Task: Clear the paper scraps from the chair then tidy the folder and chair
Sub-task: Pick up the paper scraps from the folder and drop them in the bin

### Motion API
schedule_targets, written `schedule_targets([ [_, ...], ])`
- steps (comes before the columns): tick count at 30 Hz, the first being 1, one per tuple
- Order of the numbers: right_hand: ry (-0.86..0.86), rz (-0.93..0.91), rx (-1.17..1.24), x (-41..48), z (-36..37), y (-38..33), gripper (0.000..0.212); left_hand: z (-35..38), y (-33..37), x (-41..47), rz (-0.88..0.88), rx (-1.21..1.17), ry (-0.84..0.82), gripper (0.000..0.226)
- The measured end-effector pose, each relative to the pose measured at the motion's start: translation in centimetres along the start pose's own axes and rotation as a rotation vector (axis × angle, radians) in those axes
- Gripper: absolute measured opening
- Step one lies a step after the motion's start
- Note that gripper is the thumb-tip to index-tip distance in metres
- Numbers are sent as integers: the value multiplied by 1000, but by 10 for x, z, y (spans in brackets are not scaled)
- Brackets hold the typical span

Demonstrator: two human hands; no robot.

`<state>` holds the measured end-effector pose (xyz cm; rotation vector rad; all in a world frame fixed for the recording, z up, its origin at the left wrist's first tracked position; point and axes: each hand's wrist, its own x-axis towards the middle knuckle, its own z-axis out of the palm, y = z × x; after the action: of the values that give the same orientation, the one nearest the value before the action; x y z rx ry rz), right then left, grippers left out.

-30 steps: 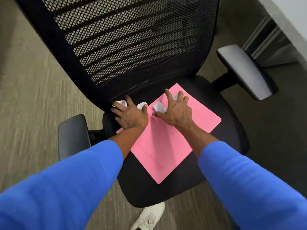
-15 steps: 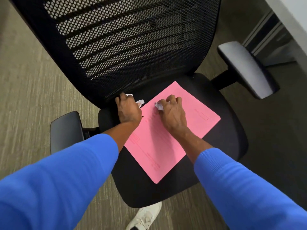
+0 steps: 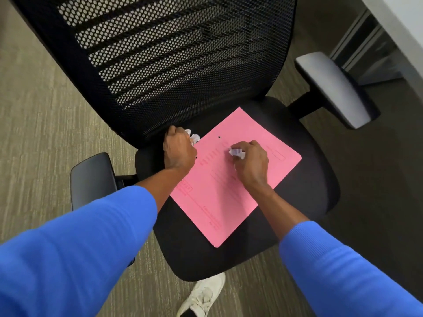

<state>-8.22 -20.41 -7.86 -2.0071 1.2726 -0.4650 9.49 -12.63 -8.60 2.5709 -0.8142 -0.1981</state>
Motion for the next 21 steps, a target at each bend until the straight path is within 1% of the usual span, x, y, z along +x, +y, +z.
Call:
schedule_targets([
  [3,4,87,23,-15,-28,20,20,-9,11,-10,29,-10,96,27],
  [6,72,180,40,-40,-56,42,21,-18,29,-26,91,-50,164,22],
  [10,155,280,92,-85,-90,69,19,-22,61,-55,120,-171,167,13],
  [13,189,304,91,-126,-105,94,23,-16,89,-92,113,-292,90,10],
  [16,209,337,57,-169,-116,123,24,7,106,-139,147,-336,-39,7],
  [18,225,373,37,-197,-124,146,25,25,115,-174,208,-344,-128,3],
  [21,232,460,29,-237,-140,177,29,50,130,-232,324,-355,-280,8],
])
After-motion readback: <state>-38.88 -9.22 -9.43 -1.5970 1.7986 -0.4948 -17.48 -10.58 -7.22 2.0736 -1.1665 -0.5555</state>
